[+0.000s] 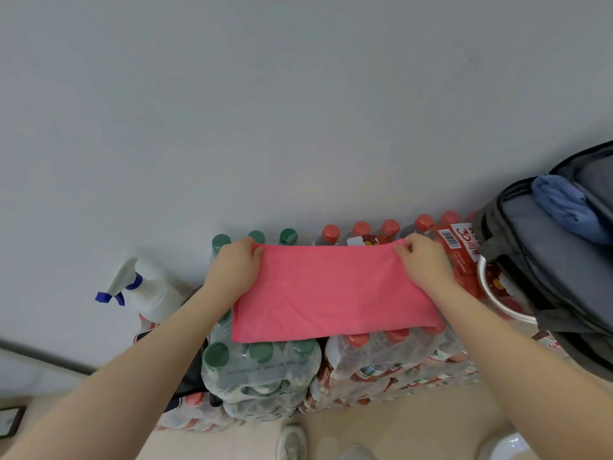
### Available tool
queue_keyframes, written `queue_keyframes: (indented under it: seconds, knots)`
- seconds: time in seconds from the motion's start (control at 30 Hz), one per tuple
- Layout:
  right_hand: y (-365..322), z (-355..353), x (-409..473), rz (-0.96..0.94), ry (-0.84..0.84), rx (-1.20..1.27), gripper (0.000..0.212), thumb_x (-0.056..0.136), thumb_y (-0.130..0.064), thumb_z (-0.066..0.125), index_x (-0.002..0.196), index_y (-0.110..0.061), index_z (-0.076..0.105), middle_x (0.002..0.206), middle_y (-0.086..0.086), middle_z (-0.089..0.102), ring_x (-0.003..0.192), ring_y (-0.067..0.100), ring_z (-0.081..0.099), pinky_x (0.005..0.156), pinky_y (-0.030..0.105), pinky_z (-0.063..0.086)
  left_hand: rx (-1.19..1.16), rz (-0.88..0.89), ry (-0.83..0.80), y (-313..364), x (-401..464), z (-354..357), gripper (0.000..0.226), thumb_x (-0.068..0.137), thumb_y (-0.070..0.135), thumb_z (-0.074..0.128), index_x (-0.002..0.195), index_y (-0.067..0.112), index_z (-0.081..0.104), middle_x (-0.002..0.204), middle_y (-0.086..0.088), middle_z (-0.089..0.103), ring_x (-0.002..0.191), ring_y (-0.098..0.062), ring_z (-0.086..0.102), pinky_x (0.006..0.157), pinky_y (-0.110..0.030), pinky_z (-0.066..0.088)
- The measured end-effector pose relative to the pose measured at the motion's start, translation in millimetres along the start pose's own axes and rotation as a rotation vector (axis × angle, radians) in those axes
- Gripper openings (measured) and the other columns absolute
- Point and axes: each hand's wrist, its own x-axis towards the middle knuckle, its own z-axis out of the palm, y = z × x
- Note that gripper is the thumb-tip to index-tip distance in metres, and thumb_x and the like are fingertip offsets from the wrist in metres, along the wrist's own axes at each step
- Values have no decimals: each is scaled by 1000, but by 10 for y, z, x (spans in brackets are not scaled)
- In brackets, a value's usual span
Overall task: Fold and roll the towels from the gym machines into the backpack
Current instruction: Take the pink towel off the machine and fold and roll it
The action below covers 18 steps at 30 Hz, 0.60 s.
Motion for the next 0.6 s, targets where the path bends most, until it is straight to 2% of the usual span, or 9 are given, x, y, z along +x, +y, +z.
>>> queue_keyframes:
  seconds: [0.07, 0.13, 0.2, 0.23, 0.3, 0.33, 0.4, 0.5, 0.6]
  knots:
    - [-71, 3, -54, 43, 9, -105, 23, 93, -26, 47, 101, -5, 55, 107, 21, 61, 102, 38, 56, 76, 38, 42, 138, 14, 48, 16, -18, 12, 22, 94, 17, 40, 104, 1, 52, 103, -20, 60, 93, -37, 56, 70, -36, 39]
    - [-171, -2, -124, 24, 51, -261, 29, 93, -26, 47, 113, -5, 49, 119, 19, 55, 110, 38, 51, 84, 42, 42, 288, 174, 192, 21, -41, 38, 25, 84, 9, 40, 104, 4, 54, 106, -16, 58, 92, -36, 58, 69, -38, 44]
    - [-317, 64, -238, -183, 165, -305, 35, 91, -25, 45, 119, -4, 49, 126, 18, 51, 117, 36, 46, 95, 44, 38, 353, 427, 262, 87, -61, 83, 37, 70, 8, 36, 98, 4, 61, 109, -18, 62, 94, -37, 62, 70, -40, 51]
    - [-412, 129, -311, -336, 164, -267, 39, 90, -26, 41, 121, -3, 50, 129, 18, 52, 120, 36, 46, 101, 44, 36, 360, 553, 249, 121, -77, 143, 41, 69, 11, 34, 98, 5, 63, 112, -18, 63, 97, -37, 63, 74, -42, 53]
    - [-592, 307, -463, -590, 11, -212, 55, 88, -31, 28, 130, -2, 46, 140, 17, 45, 131, 32, 40, 112, 41, 25, 374, 692, 78, 197, -156, 263, 51, 77, 20, 30, 113, 4, 61, 126, -18, 57, 115, -33, 57, 96, -44, 44]
    - [-658, 396, -531, -647, -112, -222, 59, 90, -34, 23, 138, -4, 37, 148, 14, 34, 138, 27, 29, 115, 36, 15, 377, 686, -45, 224, -203, 303, 62, 80, 31, 22, 128, 4, 51, 139, -16, 47, 129, -29, 45, 109, -38, 28]
    - [-666, 521, -579, -638, -293, -292, 65, 90, -44, 13, 147, -12, 17, 157, 4, 12, 145, 17, 8, 116, 31, 1, 360, 583, -175, 172, -255, 368, 84, 78, 53, 0, 145, 8, 20, 155, -9, 16, 144, -20, 13, 112, -26, -3]
    - [-504, 508, -479, -562, -302, -385, 79, 77, -60, -3, 148, -25, 4, 158, -4, -1, 145, 13, -3, 116, 33, -3, 392, 444, -143, 36, -259, 376, 111, 63, 80, -15, 147, 10, 6, 157, -8, 3, 145, -19, 3, 111, -26, -9]
    - [-271, 352, -381, -415, -264, -420, 78, 78, -63, -5, 148, -27, -1, 157, -4, -4, 145, 14, -5, 116, 35, -5, 421, 370, -123, -8, -260, 341, 124, 51, 80, -31, 148, 10, 3, 157, -9, 4, 145, -21, 3, 114, -31, -6]
